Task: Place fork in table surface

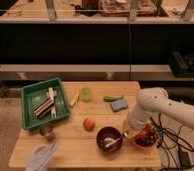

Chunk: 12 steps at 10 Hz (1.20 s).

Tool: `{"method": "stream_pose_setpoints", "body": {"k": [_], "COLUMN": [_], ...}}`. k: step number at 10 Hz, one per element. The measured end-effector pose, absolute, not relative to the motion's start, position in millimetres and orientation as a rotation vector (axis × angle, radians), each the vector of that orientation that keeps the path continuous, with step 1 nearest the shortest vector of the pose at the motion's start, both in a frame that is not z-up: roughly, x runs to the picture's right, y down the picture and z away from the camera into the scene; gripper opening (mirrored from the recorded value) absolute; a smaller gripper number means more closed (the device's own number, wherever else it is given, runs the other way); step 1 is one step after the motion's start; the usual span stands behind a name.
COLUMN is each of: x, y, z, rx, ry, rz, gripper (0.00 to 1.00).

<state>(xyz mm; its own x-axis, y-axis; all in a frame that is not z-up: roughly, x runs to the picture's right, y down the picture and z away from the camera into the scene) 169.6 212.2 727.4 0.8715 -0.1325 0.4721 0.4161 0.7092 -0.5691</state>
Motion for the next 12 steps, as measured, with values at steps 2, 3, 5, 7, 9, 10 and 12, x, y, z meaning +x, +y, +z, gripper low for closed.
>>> {"method": "stream_pose_setpoints", "body": {"k": [2,3,5,7,9,10,12], "x": [173.3,174.9,177.4,174.2,166.7,164.3,160.4], "y": [189.1,178.8,159.9,147.9,138.1,134.8,124.9], "z": [707.8,699.8,686.2,681.6,677.2,675.2,670.3], "rx": [-0.691,-0.678,-0.651,-0.63,-0.616,-0.61,-0.591], "ry": [-0.441,-0.453,-0.469,-0.489,-0.509,-0.514,-0.517], "rz": [-0.32,-0.322,-0.335,-0.358,-0.39,-0.402,-0.421], "gripper": [0.19,0.19,0.19,0.19,0.19,0.19,0.19]}}
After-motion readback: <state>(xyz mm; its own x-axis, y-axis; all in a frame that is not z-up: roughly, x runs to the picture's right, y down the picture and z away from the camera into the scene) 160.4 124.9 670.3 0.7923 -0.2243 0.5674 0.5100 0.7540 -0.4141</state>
